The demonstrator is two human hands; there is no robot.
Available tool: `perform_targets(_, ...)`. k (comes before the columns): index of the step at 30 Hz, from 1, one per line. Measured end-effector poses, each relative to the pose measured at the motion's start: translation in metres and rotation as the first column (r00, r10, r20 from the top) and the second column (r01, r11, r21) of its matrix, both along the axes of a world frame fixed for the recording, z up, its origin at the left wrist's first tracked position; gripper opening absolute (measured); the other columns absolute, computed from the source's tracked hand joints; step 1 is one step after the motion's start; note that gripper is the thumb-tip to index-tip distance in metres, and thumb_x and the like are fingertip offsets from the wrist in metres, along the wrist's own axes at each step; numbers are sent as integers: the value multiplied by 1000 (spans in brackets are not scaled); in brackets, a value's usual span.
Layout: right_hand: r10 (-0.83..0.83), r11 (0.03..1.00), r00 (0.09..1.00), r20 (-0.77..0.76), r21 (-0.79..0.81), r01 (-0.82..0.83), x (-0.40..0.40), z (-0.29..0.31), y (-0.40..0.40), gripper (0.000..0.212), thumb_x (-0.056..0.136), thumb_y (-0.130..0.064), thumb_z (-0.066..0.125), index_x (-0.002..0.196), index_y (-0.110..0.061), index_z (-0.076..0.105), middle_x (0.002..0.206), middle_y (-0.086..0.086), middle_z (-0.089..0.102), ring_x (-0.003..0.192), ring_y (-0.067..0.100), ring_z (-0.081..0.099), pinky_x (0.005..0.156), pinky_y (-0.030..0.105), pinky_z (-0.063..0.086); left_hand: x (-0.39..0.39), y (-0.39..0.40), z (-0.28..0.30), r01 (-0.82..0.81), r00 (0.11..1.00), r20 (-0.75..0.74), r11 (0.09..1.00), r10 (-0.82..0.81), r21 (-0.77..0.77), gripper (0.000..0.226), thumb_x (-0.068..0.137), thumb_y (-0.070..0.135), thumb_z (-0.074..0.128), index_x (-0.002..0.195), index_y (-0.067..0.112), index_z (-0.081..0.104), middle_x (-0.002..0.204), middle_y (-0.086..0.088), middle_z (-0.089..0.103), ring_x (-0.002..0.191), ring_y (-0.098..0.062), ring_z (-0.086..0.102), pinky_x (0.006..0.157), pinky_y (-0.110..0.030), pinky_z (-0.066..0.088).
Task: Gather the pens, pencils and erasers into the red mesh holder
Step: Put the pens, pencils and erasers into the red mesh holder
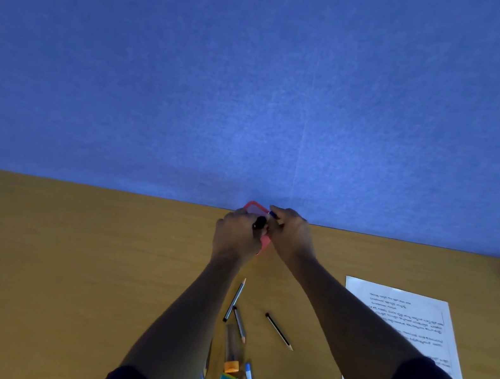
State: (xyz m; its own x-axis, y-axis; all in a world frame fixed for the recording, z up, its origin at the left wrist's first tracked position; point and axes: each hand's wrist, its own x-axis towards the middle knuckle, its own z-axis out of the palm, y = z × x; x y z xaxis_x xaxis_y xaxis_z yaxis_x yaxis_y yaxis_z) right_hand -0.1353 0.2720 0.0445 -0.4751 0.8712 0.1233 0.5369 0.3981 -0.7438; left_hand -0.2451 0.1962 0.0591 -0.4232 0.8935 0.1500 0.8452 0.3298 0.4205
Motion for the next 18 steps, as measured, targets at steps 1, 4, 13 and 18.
perform_targets(1, 2, 1000, 1000, -8, -1, -2, 1, -1, -1, 21, 97, -19, 58, 109, -6, 69, 99, 14, 67, 87, 27, 65, 72, 36, 52, -1, 1, -1, -14, 1000, 9, 1000, 14, 1, 12, 92, 30, 63, 96, 24, 73, 94, -4, 68, 92, -29, 65, 77, -35, 43)
perform_targets(4, -4, 1000, 999, -35, -23, 3, 4, -2, -3, 25, 97, -16, 58, 119, -7, 66, 108, 13, 66, 92, 27, 67, 76, 36, 55, -3, 1, -1, -42, 998, 57, 999, 42, 1, 19, 93, 41, 64, 99, 26, 74, 92, 0, 73, 91, -24, 66, 84, -37, 48)
perform_targets(13, -64, 998, 992, -108, 0, 64, 22, -6, -18, 53, 93, -14, 64, 143, -10, 48, 141, 12, 51, 83, 19, 70, 79, 32, 56, 7, -28, -2, -20, 970, 239, 972, -37, 232, 17, 94, 30, 65, 102, 19, 74, 90, 2, 73, 79, -16, 67, 67, -37, 57)
perform_targets(18, -24, 993, 990, -139, 114, 40, 47, -15, -54, 26, 88, -6, 67, 114, -7, 66, 108, 10, 66, 66, 14, 63, 63, 36, 57, 19, -67, -10, -64, 969, 245, 983, 21, 170, 9, 86, 22, 69, 93, 15, 69, 89, 0, 68, 77, -18, 63, 69, -34, 54)
